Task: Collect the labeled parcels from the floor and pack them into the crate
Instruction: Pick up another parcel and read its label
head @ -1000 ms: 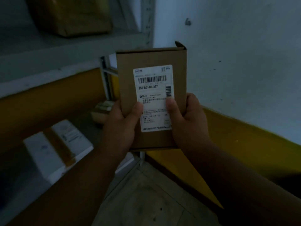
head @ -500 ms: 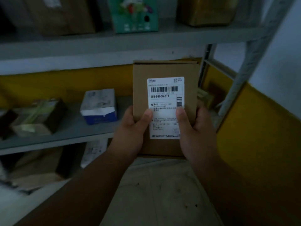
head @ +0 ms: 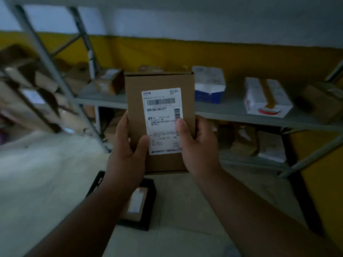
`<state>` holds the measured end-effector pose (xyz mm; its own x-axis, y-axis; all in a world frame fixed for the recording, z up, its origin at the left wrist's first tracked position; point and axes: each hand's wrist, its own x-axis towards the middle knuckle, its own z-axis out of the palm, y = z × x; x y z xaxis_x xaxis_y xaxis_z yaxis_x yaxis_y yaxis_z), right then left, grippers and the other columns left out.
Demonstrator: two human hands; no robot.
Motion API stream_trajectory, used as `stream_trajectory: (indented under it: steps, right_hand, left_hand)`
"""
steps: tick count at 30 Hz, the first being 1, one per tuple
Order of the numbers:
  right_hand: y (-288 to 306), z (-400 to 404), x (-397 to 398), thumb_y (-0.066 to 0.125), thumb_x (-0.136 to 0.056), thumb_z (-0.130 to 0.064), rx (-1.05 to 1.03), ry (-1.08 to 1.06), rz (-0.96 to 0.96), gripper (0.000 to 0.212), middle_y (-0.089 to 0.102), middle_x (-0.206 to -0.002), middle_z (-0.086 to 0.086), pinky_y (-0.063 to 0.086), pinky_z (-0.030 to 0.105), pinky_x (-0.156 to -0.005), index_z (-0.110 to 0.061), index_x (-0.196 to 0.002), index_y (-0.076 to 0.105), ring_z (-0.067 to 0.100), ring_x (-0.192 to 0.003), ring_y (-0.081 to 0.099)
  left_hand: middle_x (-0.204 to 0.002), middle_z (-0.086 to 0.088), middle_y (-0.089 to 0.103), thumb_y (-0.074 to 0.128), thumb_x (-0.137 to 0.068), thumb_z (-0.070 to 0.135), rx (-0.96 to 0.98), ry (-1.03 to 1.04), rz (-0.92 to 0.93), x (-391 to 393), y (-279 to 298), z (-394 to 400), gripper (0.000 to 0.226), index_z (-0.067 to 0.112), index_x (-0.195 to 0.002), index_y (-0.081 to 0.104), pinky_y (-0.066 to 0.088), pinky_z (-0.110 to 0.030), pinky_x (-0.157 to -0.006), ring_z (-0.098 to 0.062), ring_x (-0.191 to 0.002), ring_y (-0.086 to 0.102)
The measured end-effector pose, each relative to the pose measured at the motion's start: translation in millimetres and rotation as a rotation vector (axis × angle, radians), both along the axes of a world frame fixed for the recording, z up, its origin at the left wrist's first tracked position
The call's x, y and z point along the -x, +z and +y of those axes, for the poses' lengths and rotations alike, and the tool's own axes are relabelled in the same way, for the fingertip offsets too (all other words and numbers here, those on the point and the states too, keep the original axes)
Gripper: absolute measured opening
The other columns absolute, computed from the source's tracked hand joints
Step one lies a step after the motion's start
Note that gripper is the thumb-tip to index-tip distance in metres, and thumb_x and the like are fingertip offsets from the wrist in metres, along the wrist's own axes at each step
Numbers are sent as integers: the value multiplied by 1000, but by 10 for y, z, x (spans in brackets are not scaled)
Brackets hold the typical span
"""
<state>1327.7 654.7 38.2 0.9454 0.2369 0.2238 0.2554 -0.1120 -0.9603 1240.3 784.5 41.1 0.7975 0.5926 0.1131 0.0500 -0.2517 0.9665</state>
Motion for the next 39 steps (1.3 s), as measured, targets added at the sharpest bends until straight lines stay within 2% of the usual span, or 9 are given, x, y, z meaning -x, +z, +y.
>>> stream_trajectory:
  steps: [5,9,15,18,21,26,30,34,39]
  right_hand:
    - [-184,1037,725,53,-93,-53,83,149,75,10,66,-94,-35,51,9,-58,-48,-100,57,-12,-84,65]
    - [-369,1556,817,47,-94,-56,332,207,22,25,66,-99,-8,59,29,-68,-37,-100,62,5,-86,66]
    - [-794,1959,623,48,-99,-44,569,291,22,25,60,-102,2,45,18,-59,-23,-97,62,13,-85,62]
    - [-941,2211,555,48,-99,-40,575,285,69,25,56,-107,1,53,23,-71,-19,-105,61,13,-92,61]
    - [-1062,2486,591,45,-100,-40,570,244,130,27,57,-109,0,53,27,-74,-20,-110,60,11,-92,58]
    - [-1147,2938,639,43,-101,-40,519,154,150,39,59,-122,0,54,32,-82,-18,-131,54,14,-106,59]
    - [-1206,3372,768,48,-100,-39,418,23,137,33,60,-115,-12,42,10,-66,-26,-130,49,3,-98,59]
    - [-1395,3785,954,53,-97,-39,327,-115,210,37,57,-123,-11,42,2,-65,-29,-133,46,-1,-106,56]
    - [-2023,4187,974,52,-98,-37,457,-170,216,44,53,-128,-3,43,-3,-71,-24,-140,46,2,-108,55]
  left_hand:
    - [-116,32,60,61,-94,24,-78,50,225,994,-136,1016,81,73,-135,12,56,-15,-62,10,-93,65]
    - [-137,13,55,56,-94,21,-89,151,311,1137,-382,1578,78,60,-145,11,58,-39,-84,-11,-111,63]
    - [-128,5,48,63,-86,20,-125,264,403,976,-838,1982,74,53,-142,30,54,-18,-65,2,-98,55]
    - [-122,7,53,63,-87,25,-124,240,446,947,-919,2218,71,59,-139,30,58,-29,-71,-7,-105,58]
    - [-114,20,62,59,-90,20,-125,190,449,934,-957,2437,68,72,-124,32,46,-8,-58,11,-97,60]
    - [-112,29,60,58,-92,16,-91,138,439,913,-1071,2962,75,80,-118,26,43,-4,-56,22,-97,54]
    - [-129,8,53,57,-93,17,-121,63,453,885,-1275,3532,76,63,-141,22,47,-22,-77,-5,-116,53]
    - [-126,12,55,56,-94,14,-131,-117,444,844,-1539,4116,74,54,-147,22,42,-10,-70,-1,-111,56]
    - [-98,39,63,53,-92,4,-40,-245,488,633,-2072,4581,68,69,-110,50,51,-8,-64,20,-92,58]
